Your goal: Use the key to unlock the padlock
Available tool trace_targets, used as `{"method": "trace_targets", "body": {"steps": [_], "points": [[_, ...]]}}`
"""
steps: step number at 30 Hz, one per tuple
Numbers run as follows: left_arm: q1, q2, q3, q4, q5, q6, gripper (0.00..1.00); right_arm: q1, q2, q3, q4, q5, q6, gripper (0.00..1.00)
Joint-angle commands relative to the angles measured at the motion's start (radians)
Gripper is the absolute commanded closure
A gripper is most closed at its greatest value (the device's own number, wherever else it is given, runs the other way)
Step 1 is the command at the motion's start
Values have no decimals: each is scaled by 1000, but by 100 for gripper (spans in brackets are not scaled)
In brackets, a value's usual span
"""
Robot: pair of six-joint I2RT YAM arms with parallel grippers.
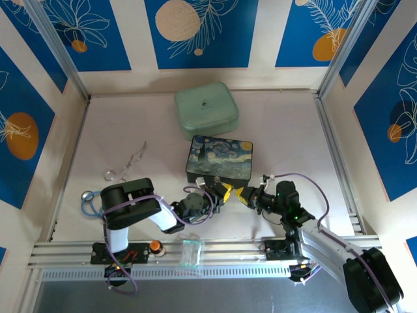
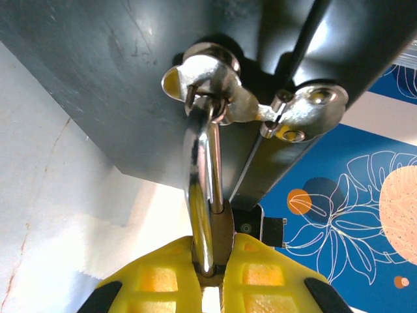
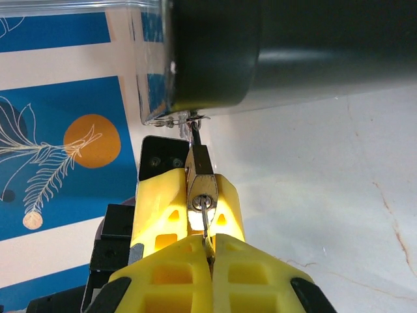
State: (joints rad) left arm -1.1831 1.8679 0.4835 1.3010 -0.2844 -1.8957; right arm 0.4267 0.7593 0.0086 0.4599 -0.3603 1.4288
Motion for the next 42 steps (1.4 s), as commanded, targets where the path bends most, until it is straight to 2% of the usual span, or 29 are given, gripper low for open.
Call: {"method": "trace_targets", "body": {"steps": [1,8,15,25,33,38,42], "points": [[-16,-8,35,107,33,4,100,-13,26,-2,13,-90,-38,100],[-16,-1,35,107,34,-2,100,-27,40,-11,61,-115,-40,100],[-18,0,39,107,48,-1,100,-109,11,-17,54,-188,-55,100],[-18,10,66,108,71,0,100,-94,83,-1,175,-233,-51,100],[-18,21,58,107,72,-5,100,-103,34,2,112,-233,-72,100],[-18,39,69,107,83,-11,100,-97,68,-3,186,-249,-44,100],[-18,40,62,107,74,-13,100,-100,41,4,124,-239,-72,100]]}}
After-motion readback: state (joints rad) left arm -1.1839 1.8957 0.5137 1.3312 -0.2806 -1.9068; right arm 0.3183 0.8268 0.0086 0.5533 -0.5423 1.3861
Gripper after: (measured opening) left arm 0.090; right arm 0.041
